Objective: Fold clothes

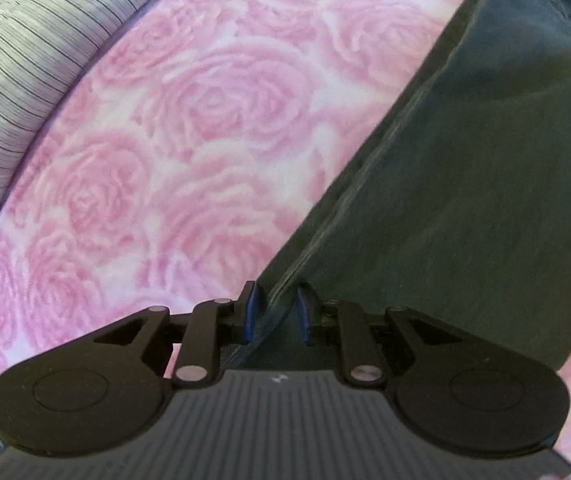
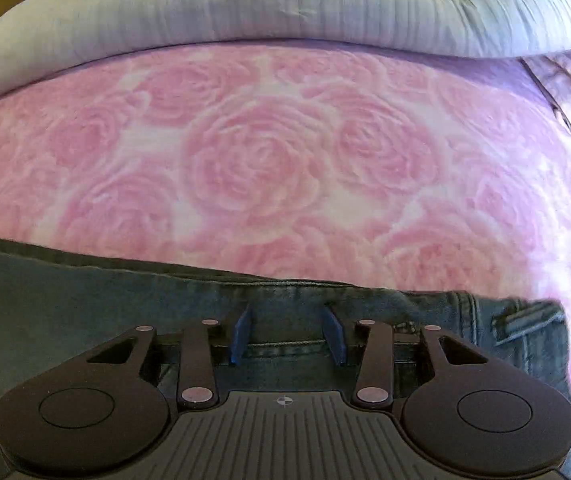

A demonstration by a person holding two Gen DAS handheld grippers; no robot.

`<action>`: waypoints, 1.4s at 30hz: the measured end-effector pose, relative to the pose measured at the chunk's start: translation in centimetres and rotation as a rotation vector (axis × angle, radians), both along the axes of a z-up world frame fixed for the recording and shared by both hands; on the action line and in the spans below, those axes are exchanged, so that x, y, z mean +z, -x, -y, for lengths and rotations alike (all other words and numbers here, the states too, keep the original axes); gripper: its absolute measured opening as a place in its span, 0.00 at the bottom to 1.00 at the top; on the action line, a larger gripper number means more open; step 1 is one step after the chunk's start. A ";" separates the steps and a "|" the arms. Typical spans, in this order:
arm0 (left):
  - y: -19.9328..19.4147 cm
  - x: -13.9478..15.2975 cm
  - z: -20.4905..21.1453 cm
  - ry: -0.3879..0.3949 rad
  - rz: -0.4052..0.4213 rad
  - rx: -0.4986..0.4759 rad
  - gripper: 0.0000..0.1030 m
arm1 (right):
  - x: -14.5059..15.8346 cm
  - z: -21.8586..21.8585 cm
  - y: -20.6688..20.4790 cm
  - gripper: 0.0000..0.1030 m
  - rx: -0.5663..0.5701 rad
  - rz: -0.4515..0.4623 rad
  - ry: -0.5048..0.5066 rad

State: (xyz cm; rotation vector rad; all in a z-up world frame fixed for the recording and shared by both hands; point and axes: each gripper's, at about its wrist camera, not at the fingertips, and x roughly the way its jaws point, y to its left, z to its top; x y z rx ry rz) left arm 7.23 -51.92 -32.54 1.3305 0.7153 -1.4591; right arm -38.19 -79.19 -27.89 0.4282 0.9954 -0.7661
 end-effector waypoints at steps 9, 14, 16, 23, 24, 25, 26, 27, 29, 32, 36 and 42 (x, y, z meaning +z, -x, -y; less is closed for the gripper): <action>2.4 -1.8 2.1 -0.020 -0.028 -0.062 0.22 | -1.0 -3.5 -4.2 0.43 0.408 -0.066 0.016; 1.5 -2.1 2.4 0.007 -0.029 -0.047 0.37 | -3.3 -0.5 -5.4 0.68 0.276 -0.025 0.030; 1.2 -2.0 2.3 0.012 -0.039 -0.036 0.38 | -3.6 0.2 -5.2 0.72 0.227 -0.003 0.000; 3.6 1.0 1.2 0.080 -0.023 -0.086 0.21 | 1.4 -4.6 -2.9 0.71 0.161 0.042 0.065; 4.4 1.3 1.0 0.089 -0.038 -0.105 0.21 | 1.7 -5.5 -2.6 0.71 0.154 0.050 0.056; 5.2 1.6 0.9 0.095 -0.052 -0.123 0.22 | 1.6 -6.3 -2.5 0.71 0.156 0.050 0.037; 6.0 0.9 0.9 0.073 -0.046 -0.141 0.22 | 1.1 -7.0 -2.6 0.71 0.162 0.035 0.011; 6.8 0.2 0.9 0.051 -0.038 -0.161 0.22 | 0.0 -7.3 -2.7 0.71 0.166 0.007 -0.019; 8.2 -0.9 0.7 0.032 0.019 -0.216 0.21 | -0.9 -7.4 -2.7 0.71 0.155 -0.016 -0.035; 10.8 0.5 -0.5 0.104 0.071 -0.284 0.21 | 0.2 -8.2 -2.1 0.71 0.106 0.005 0.008; 17.9 3.8 -4.4 0.227 0.007 -0.513 0.32 | 4.6 -12.2 1.4 0.71 -0.044 0.124 0.098; 28.5 0.9 -9.5 0.291 0.056 -0.912 0.35 | 5.2 -21.5 7.0 0.71 -0.353 0.212 0.004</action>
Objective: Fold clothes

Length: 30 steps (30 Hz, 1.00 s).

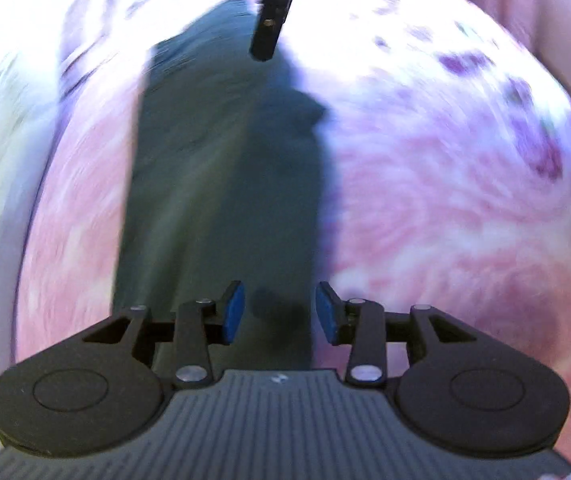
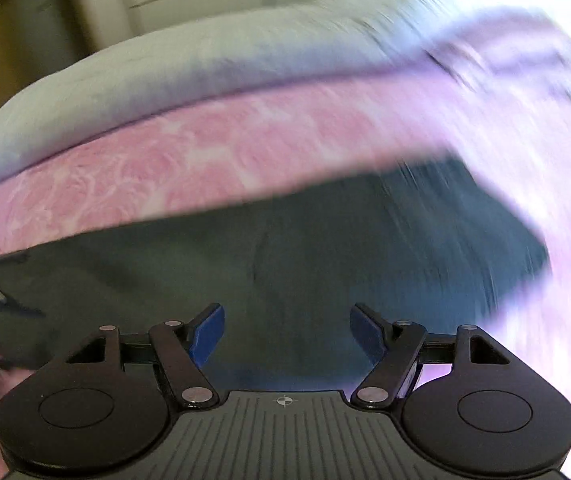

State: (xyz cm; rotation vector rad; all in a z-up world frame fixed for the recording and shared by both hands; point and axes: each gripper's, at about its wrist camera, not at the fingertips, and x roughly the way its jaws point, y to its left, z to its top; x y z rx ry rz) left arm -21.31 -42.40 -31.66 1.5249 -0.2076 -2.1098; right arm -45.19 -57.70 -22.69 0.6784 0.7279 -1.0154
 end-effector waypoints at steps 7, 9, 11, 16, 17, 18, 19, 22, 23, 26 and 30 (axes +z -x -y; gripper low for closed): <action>-0.3 0.8 4.0 -0.043 -0.059 0.093 0.06 | -2.9 -5.8 -1.3 0.71 -0.074 0.061 -0.086; -2.0 2.9 7.0 -0.142 -0.176 0.231 0.06 | -4.0 -5.5 -2.7 0.71 -0.071 0.065 -0.081; -3.4 4.3 9.7 -0.236 -0.274 0.334 0.06 | -4.9 -4.7 -3.4 0.71 -0.105 0.094 -0.086; -4.5 4.8 12.3 -0.352 -0.329 0.380 0.07 | -5.4 -1.9 -3.3 0.71 -0.236 0.206 -0.076; -4.5 4.8 12.5 -0.362 -0.328 0.377 0.07 | -5.4 -1.4 -3.2 0.71 -0.255 0.212 -0.079; -4.3 4.7 12.3 -0.360 -0.322 0.369 0.07 | -5.4 -1.1 -3.1 0.70 -0.267 0.209 -0.080; -4.1 4.6 12.1 -0.360 -0.316 0.357 0.07 | -5.3 -1.0 -2.9 0.65 -0.273 0.198 -0.080; -3.6 4.4 10.9 -0.350 -0.287 0.289 0.15 | -4.4 -1.8 -1.7 0.34 -0.283 0.206 -0.094; -3.5 4.4 10.3 -0.344 -0.271 0.251 0.17 | -4.0 -2.2 -1.3 0.31 -0.288 0.216 -0.102; -3.0 4.5 8.9 -0.328 -0.236 0.173 0.24 | -3.4 -3.4 -0.1 0.12 -0.324 0.261 -0.151; -3.2 4.5 9.2 -0.335 -0.235 0.177 0.12 | -3.8 -3.9 0.4 0.07 -0.360 0.238 -0.205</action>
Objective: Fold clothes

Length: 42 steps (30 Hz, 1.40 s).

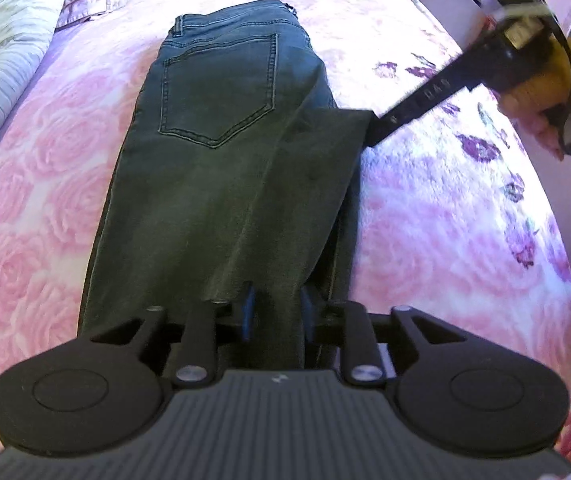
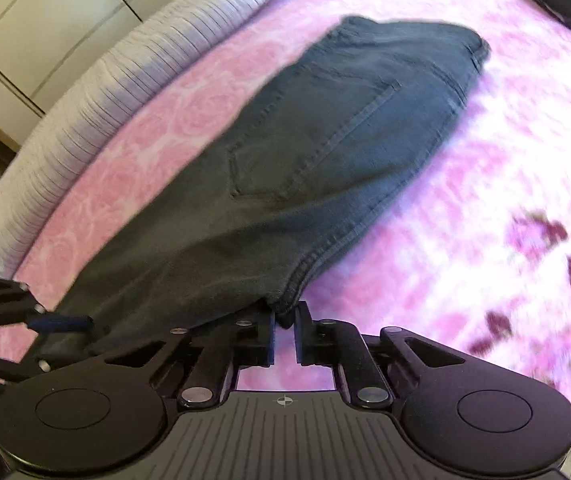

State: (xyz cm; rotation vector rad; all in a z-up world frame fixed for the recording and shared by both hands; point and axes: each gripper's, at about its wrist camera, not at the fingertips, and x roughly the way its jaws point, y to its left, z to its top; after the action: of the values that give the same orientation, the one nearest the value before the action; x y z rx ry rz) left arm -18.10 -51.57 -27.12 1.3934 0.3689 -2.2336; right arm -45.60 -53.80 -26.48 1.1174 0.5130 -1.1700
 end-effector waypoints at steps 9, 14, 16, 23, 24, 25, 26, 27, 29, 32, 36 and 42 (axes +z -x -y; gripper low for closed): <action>0.4 -0.5 0.9 0.048 0.049 0.003 0.05 | 0.4 -2.4 0.5 0.01 -0.039 -0.018 -0.043; 0.2 -0.6 0.4 0.058 0.029 0.025 0.05 | 0.2 -2.4 -0.5 0.70 -0.052 0.012 0.003; -0.1 -0.3 0.7 0.059 0.018 0.046 0.05 | -0.5 -1.5 -1.0 0.74 -0.068 0.036 0.017; 1.2 -0.9 -0.9 0.085 0.047 -0.029 0.06 | -1.0 0.8 -1.2 0.19 -0.035 -0.036 0.065; 1.8 -1.5 -1.7 0.096 0.076 -0.066 0.06 | -0.9 0.5 -1.1 0.11 -0.013 -0.063 0.059; 2.6 -2.4 -2.8 0.110 0.117 -0.110 0.06 | -1.0 0.0 -1.2 0.09 0.017 -0.092 0.040; 3.2 -3.4 -3.7 0.120 0.156 -0.143 0.06 | -1.1 -0.5 -1.1 0.09 0.036 -0.114 0.017; 3.6 -4.3 -4.6 0.129 0.191 -0.162 0.07 | -1.4 -1.0 -0.7 0.02 0.032 -0.120 -0.008; 3.3 -5.1 -5.7 0.144 0.221 -0.138 0.07 | -1.8 -1.7 0.4 0.00 0.015 -0.118 -0.047; 1.3 -4.1 -6.4 0.103 0.183 -0.001 0.12 | -1.1 -2.6 1.1 0.00 0.046 -0.169 -0.064; -3.9 -1.4 -8.8 0.048 0.123 0.234 0.14 | 1.6 -3.3 -1.0 0.11 0.213 -0.253 -0.005; -14.7 1.1 -14.5 0.016 0.147 0.657 0.26 | 5.0 -3.8 -9.8 0.57 0.543 -0.238 0.143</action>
State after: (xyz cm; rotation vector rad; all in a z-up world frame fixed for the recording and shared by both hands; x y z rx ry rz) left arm -3.44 -37.09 -25.99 1.1935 0.6460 -1.5879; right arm -35.79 -49.98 -21.47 0.6567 0.8426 -0.8443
